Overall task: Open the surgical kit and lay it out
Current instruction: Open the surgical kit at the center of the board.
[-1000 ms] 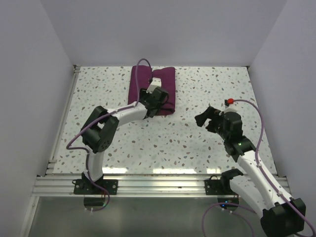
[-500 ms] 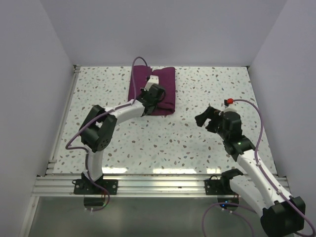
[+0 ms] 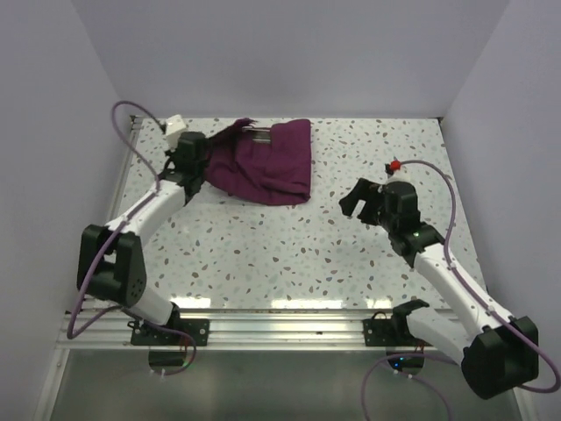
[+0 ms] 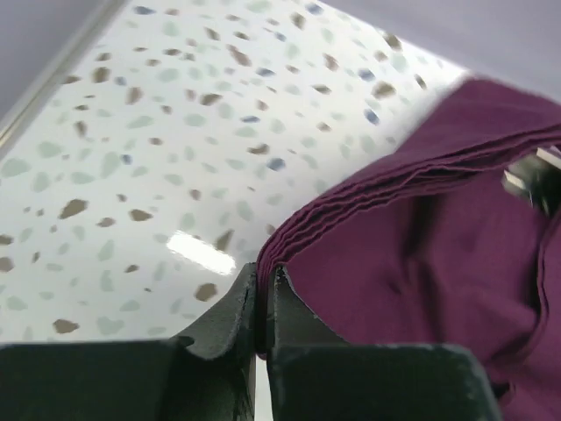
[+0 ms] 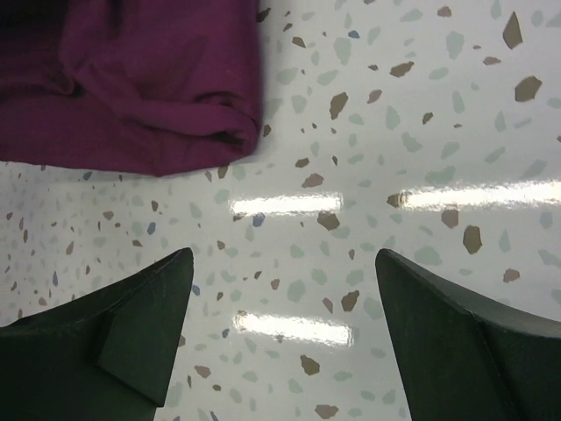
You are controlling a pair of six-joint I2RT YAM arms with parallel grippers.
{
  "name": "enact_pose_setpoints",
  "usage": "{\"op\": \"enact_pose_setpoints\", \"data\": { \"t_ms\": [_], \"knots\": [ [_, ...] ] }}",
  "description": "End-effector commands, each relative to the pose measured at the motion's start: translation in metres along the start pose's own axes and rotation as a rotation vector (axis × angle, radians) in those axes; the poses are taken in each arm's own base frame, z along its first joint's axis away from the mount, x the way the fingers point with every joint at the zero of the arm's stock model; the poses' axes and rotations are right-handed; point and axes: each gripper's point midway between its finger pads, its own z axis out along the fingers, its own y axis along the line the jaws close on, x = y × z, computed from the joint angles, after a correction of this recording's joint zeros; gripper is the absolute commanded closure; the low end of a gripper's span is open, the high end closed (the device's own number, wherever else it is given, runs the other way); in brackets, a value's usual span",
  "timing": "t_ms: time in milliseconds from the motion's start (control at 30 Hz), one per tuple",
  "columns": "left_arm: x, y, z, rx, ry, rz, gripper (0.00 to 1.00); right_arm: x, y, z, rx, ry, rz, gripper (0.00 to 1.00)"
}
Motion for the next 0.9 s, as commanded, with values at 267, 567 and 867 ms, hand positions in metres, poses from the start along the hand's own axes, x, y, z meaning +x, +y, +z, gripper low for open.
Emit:
{"op": "enact_pose_setpoints", "data": {
  "t_ms": [267, 567, 867],
  "knots": [
    [0.042, 0.088, 0.022, -0.188, 0.119, -0.215, 0.01, -0.004, 0.091, 0.079, 0.016, 0.162, -0.211, 0.13],
    [0.052, 0.088, 0.011, -0.138, 0.121, -0.233, 0.0, 0.036, 0.167, 0.138, -0.005, 0.247, -0.37, 0.13],
    [0.059, 0.084, 0.011, -0.103, 0.132, -0.23, 0.0, 0.081, 0.188, 0.175, 0.087, 0.271, -0.551, 0.13]
  ]
}}
